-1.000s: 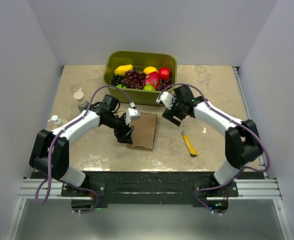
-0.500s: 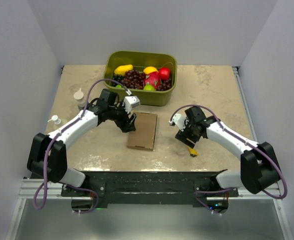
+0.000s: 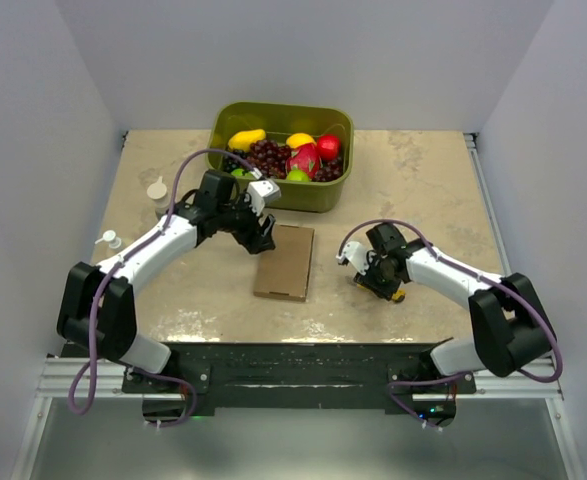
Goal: Unpack the express box
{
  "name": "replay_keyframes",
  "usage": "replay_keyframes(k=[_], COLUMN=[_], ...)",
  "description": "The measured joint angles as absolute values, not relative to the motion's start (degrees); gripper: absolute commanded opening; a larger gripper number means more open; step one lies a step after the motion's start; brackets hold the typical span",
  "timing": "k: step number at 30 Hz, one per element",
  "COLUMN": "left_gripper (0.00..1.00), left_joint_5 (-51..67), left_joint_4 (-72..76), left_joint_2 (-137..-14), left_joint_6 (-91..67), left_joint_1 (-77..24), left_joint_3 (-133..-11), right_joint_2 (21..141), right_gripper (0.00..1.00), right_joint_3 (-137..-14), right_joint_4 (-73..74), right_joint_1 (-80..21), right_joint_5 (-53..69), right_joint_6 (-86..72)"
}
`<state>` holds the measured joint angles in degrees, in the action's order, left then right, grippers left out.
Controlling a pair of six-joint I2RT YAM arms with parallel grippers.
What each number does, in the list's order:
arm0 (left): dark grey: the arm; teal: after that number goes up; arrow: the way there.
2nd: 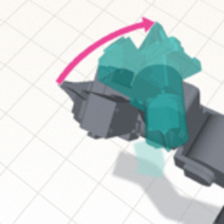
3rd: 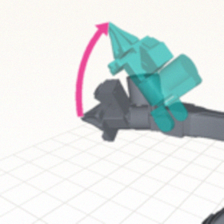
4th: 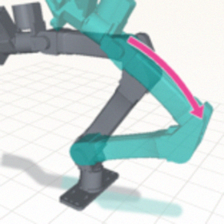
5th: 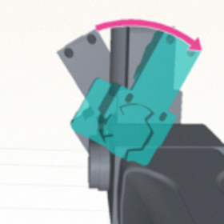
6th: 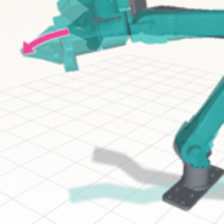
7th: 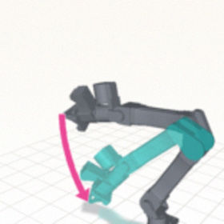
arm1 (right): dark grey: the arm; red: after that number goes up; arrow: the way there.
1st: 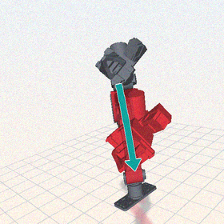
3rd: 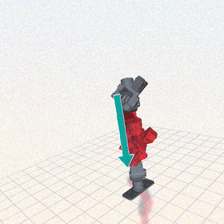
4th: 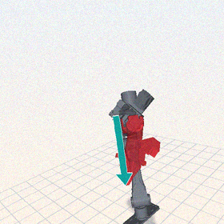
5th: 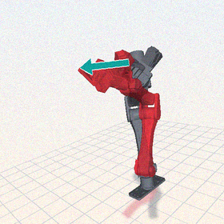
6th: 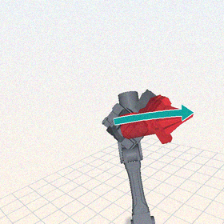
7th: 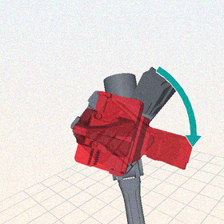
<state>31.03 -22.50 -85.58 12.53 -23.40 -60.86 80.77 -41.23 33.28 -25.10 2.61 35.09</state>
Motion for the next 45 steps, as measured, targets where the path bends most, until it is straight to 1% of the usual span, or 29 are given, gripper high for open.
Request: replay_keyframes(k=[3, 5, 7, 10, 13, 15, 18, 20, 23, 27, 33, 37, 42, 45], left_gripper=[0.73, 0.73, 0.74, 0.76, 0.75, 0.74, 0.72, 0.72, 0.68, 0.66, 0.61, 0.54, 0.5, 0.46], left_joint_5=[31.11, 31.29, 31.55, 31.44, 31.53, 31.59, 31.4, 31.14, 31.55, 32.23, 32.16, 32.91, 33.3, 33.47], left_joint_4=[-21.76, -20.47, -18.41, -14.26, -9.78, -7.18, -2.61, -0.34, 2.02, 2.52, 3.05, 3.11, 3.33, 2.81], left_joint_2=[-85.6, -85.36, -83.79, -77.38, -70.7, -68.47, -67.66, -67.7, -68.12, -70.65, -72.66, -73.47, -75.61, -76.49], left_joint_6=[13.1, 14.24, 16.58, 23.31, 31.42, 36.07, 42.87, 47.05, 52.49, 58.13, 62.87, 65.1, 69.38, 71.66], left_joint_1=[-23.4, -23.4, -23.57, -25.21, -28.38, -30.3, -33.21, -35.05, -37.34, -38.37, -38.41, -38.46, -38.46, -38.46], left_joint_3=[-61.19, -60.86, -59.05, -53.36, -49.34, -48.73, -48.73, -48.73, -48.77, -49.63, -49.65, -49.95, -50.04, -50.24], right_joint_2=[80.55, 80.44, 80.29, 79.88, 80.88, 83.37, 88.33, 90.94, 94.98, 99.98, 100.55, 100.55, 100.57, 100.6], right_gripper=[0.14, 0.13, 0.12, 0.12, 0.13, 0.13, 0.13, 0.13, 0.13, 0.14, 0.14, 0.14, 0.14, 0.14], right_joint_3=[-41.23, -41.25, -41.95, -46.59, -55.9, -62.92, -72.12, -75.88, -81.49, -88.73, -90.63, -90.85, -91.85, -92.44], right_joint_4=[33.3, 33.45, 34.92, 39.16, 43.68, 46.06, 47.81, 49.67, 54.04, 59.79, 62.94, 63.51, 63.72, 63.72], right_joint_1=[-25.12, -25.1, -25.08, -25.06, -25.08, -25.08, -25.1, -25.1, -25.1, -25.1, -25.58, -25.96, -26.04, -26.24], right_joint_5=[2.81, 3.16, 4.6, 9.19, 15.51, 19.88, 26.87, 30.37, 34.09, 39.27, 42.89, 43.29, 43.57, 44.14], right_joint_6=[35.68, 36.18, 36.45, 36.71, 36.86, 36.71, 36.36, 36.16, 36.73, 38.65, 39.27, 39.27, 39.2, 39.05])
